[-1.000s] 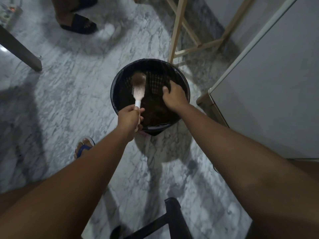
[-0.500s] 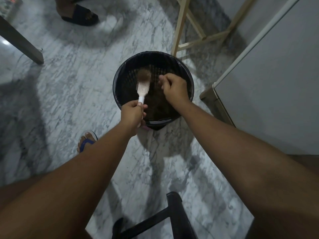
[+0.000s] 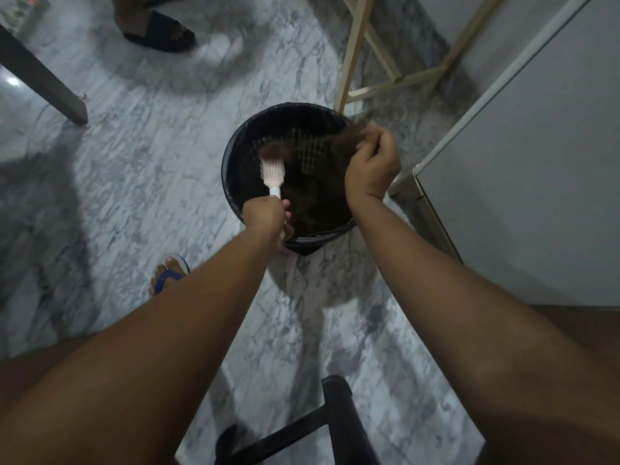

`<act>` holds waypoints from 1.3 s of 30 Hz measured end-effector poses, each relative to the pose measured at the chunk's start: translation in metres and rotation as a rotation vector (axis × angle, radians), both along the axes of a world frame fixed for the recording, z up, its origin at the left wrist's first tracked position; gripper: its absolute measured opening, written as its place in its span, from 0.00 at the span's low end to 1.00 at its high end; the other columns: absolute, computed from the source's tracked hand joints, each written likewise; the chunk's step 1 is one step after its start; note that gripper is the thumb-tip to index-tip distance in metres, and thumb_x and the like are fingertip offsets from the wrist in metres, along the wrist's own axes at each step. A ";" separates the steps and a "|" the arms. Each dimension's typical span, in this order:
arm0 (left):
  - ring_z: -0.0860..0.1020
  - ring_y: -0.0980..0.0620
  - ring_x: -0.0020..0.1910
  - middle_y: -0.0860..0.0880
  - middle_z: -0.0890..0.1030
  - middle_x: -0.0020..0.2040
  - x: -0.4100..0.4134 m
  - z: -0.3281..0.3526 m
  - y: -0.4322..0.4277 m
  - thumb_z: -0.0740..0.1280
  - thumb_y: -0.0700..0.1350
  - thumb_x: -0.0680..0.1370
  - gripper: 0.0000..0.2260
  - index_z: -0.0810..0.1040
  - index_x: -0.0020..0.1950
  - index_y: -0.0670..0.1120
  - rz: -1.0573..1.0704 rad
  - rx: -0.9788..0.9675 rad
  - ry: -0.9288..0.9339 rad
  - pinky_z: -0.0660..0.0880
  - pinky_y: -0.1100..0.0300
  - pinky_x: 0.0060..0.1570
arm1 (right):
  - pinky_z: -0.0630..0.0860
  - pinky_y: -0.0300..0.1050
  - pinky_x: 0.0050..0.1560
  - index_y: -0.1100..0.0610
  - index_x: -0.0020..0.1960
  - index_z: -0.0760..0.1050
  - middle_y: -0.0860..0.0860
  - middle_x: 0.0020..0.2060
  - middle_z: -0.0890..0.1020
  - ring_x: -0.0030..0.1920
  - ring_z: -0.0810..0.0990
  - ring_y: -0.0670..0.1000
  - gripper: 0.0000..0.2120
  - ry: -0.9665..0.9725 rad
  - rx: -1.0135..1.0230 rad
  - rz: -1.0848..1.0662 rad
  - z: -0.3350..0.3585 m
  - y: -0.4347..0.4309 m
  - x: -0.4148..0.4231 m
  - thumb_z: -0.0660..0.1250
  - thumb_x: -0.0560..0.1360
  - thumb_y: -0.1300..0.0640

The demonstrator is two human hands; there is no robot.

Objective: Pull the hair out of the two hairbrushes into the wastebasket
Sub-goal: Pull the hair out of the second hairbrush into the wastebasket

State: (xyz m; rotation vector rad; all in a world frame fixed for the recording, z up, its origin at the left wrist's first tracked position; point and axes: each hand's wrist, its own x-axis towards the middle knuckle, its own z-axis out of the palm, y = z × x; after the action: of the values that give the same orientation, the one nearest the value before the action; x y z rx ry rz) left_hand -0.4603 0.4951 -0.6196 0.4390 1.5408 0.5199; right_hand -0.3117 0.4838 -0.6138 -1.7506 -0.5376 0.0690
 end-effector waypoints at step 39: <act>0.72 0.54 0.34 0.49 0.83 0.53 -0.022 0.005 -0.014 0.59 0.41 0.83 0.09 0.79 0.58 0.47 -0.143 0.159 -0.135 0.68 0.63 0.24 | 0.70 0.51 0.66 0.58 0.73 0.67 0.57 0.67 0.75 0.67 0.74 0.57 0.21 0.175 -0.657 0.341 -0.022 -0.006 -0.005 0.61 0.81 0.55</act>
State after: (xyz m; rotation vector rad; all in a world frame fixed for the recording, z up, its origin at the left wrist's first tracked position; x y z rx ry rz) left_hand -0.4825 0.4808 -0.6142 0.6197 1.3329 0.5517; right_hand -0.3164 0.4780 -0.6362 -2.2351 -0.7316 0.6996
